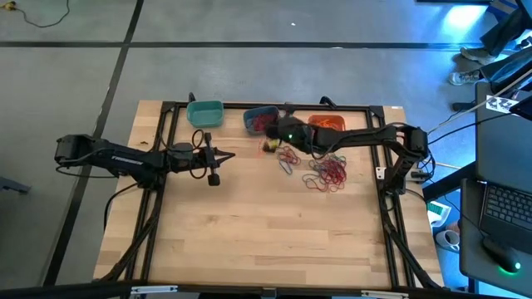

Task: Sort rubber bands into baskets

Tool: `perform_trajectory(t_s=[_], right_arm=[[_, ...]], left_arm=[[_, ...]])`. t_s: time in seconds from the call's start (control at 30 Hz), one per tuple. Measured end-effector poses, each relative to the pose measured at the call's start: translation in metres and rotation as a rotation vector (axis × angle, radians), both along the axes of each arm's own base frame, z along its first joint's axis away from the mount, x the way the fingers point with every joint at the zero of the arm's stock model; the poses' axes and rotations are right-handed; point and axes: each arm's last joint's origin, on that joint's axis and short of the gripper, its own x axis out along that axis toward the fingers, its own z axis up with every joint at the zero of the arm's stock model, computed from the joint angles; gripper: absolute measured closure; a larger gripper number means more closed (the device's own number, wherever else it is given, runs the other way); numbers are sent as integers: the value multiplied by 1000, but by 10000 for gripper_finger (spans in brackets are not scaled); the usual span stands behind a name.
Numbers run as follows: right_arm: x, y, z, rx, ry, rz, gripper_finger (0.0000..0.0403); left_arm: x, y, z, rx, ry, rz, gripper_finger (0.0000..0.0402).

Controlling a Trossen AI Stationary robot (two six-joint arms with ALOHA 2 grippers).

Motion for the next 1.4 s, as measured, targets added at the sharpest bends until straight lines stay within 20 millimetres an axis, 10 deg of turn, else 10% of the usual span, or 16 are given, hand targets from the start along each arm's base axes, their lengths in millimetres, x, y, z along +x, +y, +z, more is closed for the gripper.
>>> perform_trajectory(t_s=[0.17,0.37,0.6,0.87,1.1,1.4], right_arm=[[2,16,-8,121,87,430,391],[-2,1,4,-76,17,-95,391],[-1,21,-7,82,125,378,391],[-4,8,-1,-23,71,-25,391],[-2,22,-9,173,120,422,391],[-8,24,-28,392,219,363,391]], left_arm=[[0,0,0,-1,0,0,396],[0,0,0,-2,0,0,396],[0,0,0,-3,-1,1,396],[0,0,0,-16,-5,3,396],[0,0,0,-22,-8,5,396],[0,-1,0,-56,-17,-21,396]])
